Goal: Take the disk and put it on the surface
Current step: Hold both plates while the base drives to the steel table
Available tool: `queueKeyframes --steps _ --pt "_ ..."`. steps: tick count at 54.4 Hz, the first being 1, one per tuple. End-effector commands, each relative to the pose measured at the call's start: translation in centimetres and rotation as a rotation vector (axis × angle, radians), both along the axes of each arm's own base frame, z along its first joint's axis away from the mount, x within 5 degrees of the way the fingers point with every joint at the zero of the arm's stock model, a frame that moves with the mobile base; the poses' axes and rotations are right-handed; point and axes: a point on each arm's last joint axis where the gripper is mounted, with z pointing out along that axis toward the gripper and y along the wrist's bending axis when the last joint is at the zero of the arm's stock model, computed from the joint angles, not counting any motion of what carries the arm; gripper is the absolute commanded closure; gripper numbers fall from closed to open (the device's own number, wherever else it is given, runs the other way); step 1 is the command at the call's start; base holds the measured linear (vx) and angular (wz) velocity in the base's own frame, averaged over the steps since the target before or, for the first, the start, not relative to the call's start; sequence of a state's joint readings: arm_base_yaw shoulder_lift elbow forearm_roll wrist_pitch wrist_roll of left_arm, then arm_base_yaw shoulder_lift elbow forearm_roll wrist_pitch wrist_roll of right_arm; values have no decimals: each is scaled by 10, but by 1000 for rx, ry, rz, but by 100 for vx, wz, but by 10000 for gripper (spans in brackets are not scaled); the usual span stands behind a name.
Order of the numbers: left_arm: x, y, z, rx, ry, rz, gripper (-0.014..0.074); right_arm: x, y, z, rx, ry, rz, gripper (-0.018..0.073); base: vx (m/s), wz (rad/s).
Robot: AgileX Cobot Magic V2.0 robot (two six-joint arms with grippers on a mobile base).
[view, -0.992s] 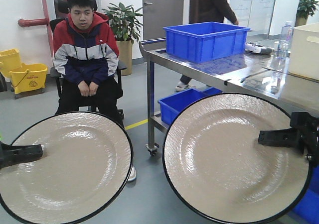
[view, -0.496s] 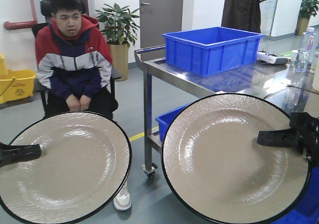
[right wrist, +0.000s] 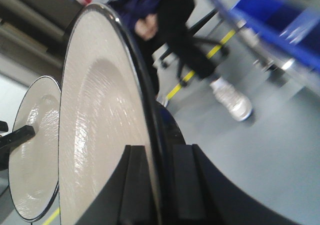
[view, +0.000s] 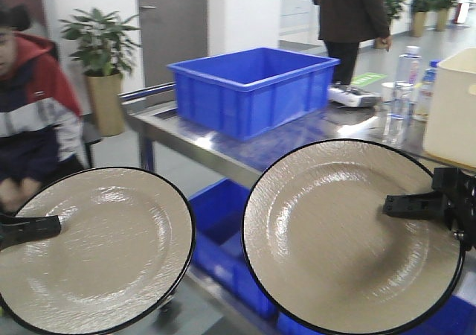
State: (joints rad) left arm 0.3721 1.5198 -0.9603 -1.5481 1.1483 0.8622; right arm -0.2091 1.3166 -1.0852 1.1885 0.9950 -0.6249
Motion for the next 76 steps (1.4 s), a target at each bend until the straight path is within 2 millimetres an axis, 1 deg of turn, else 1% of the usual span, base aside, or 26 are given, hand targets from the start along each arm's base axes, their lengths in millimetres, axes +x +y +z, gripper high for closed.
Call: queueKeyframes --steps 1,30,57,76 --pt "-7 -7 35 -129 -122 -39 598 -5 2 28 99 -95 -28 568 46 -52" --pt "-7 -7 35 -130 -122 -38 598 -5 2 28 92 -103 -24 568 40 -63" --pt "-6 -7 35 -126 -120 -29 598 -5 2 28 92 -103 -24 568 27 -69" --pt "-5 -5 34 -118 -116 -10 598 -5 2 28 92 -103 -24 568 8 -27"
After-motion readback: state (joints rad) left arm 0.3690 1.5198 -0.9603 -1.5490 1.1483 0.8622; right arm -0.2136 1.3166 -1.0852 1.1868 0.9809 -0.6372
